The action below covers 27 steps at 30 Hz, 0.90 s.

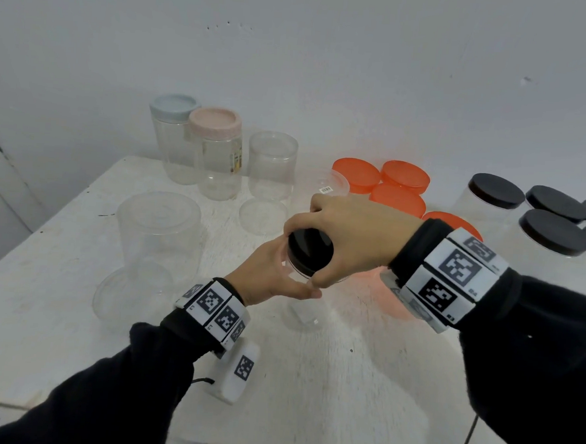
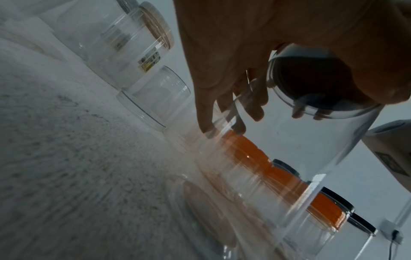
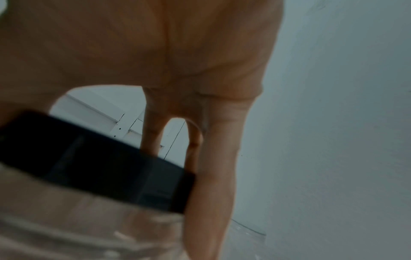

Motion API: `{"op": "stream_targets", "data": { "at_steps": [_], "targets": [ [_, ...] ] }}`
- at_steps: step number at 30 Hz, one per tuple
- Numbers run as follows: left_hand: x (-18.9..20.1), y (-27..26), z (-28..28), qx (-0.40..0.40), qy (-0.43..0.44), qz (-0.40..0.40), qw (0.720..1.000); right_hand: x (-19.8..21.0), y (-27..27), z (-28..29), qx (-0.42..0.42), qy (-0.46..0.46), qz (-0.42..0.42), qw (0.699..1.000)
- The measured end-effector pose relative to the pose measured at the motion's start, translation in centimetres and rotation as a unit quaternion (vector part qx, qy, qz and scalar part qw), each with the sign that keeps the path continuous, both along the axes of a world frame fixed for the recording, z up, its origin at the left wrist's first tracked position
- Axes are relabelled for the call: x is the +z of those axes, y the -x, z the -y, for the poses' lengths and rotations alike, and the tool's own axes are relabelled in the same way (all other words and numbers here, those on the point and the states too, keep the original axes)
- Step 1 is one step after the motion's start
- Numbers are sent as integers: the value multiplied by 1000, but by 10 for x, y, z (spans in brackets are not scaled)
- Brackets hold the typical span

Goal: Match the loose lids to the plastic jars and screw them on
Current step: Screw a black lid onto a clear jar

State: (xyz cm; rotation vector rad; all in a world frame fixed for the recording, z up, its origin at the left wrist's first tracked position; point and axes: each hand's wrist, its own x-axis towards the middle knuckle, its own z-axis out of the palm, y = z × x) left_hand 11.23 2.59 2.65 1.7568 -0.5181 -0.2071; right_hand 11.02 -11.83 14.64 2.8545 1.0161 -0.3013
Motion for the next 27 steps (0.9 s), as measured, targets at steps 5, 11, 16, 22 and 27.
{"op": "stream_targets", "data": {
  "at_steps": [5, 11, 16, 22, 27],
  "targets": [
    [-2, 0, 0, 8, 4, 6, 1000, -3, 2, -2, -14, -3, 20, 1000],
    [-4, -1, 0, 3, 14, 2, 1000, -5, 3, -4, -31, -12, 46, 998],
    [1, -4, -2, -29, -2, -9, 1000, -3, 5, -1, -45, 17, 9, 999],
    [7, -17, -13, -97, -30, -62, 993, 13, -5, 3, 49, 65, -73, 994],
    [6, -17, -9, -100, -41, -63, 992, 12, -13, -1, 57, 42, -50, 996]
  ]
}}
